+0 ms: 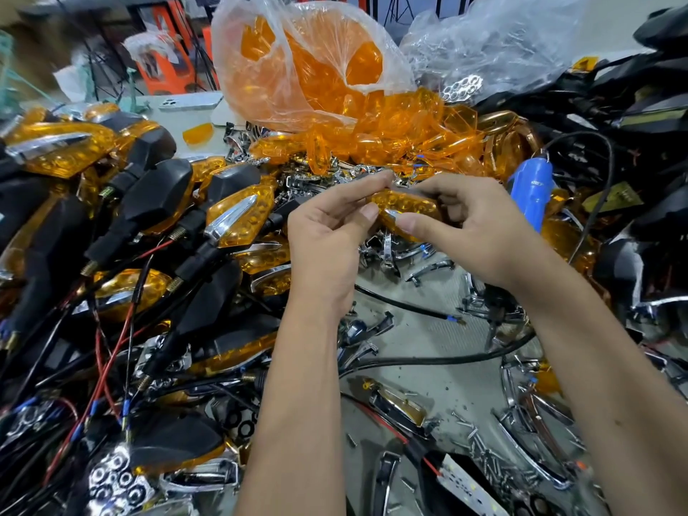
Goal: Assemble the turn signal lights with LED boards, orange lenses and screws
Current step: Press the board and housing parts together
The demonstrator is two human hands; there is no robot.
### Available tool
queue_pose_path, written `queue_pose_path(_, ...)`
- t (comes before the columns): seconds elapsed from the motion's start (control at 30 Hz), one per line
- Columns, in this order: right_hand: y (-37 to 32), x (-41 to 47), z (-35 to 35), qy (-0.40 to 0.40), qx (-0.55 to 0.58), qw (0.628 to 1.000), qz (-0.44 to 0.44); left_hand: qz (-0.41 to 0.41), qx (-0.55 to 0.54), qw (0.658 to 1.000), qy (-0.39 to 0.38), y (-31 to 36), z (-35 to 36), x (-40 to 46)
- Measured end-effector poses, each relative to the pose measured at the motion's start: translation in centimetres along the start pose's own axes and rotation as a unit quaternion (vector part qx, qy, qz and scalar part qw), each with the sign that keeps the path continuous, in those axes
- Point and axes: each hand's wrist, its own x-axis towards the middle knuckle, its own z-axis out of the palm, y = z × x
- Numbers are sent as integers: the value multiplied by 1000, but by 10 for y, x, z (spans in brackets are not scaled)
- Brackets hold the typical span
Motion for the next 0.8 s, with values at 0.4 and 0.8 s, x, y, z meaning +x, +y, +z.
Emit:
queue_pose_path(0.4, -16, -9, -19, 46, 47, 996, -66, -8, -48, 997, -58, 1, -1, -1)
queue_pose_path(0.8, -21, 1, 6, 76, -38, 994, -73, -124, -178, 976, 15, 5, 34, -4)
